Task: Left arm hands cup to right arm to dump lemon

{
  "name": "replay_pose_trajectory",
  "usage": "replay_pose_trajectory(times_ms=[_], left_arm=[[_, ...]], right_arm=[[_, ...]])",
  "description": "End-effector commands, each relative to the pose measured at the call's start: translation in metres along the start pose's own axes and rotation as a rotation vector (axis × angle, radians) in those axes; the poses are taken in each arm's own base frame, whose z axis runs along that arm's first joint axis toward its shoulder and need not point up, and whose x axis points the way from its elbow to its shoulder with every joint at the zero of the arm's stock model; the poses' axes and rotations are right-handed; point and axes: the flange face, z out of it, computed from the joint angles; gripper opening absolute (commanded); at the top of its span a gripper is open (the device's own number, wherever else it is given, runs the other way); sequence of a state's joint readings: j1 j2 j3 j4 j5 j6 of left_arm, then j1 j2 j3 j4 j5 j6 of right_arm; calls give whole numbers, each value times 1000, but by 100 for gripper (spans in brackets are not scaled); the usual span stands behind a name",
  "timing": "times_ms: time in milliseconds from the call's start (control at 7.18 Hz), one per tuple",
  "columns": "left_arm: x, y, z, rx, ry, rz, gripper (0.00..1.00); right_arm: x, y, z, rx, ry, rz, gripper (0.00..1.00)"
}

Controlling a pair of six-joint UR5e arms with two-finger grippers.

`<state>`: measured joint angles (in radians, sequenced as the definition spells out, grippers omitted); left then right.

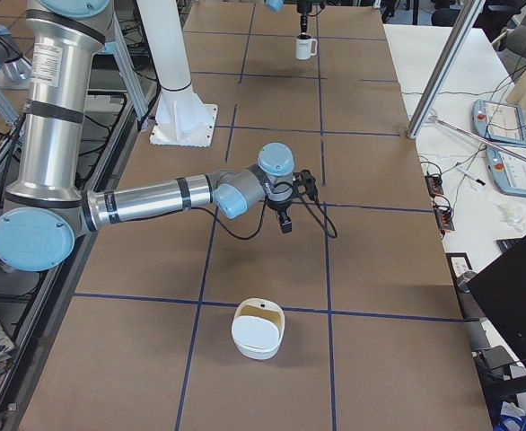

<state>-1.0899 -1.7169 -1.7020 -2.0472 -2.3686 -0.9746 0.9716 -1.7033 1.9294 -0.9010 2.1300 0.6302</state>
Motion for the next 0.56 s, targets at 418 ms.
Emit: replay_pose_trajectory(times_ms=[418], left_arm=[[278,20,3,-23,-147,-252,0]], right_arm=[[-311,3,76,535,-42,-28,100]])
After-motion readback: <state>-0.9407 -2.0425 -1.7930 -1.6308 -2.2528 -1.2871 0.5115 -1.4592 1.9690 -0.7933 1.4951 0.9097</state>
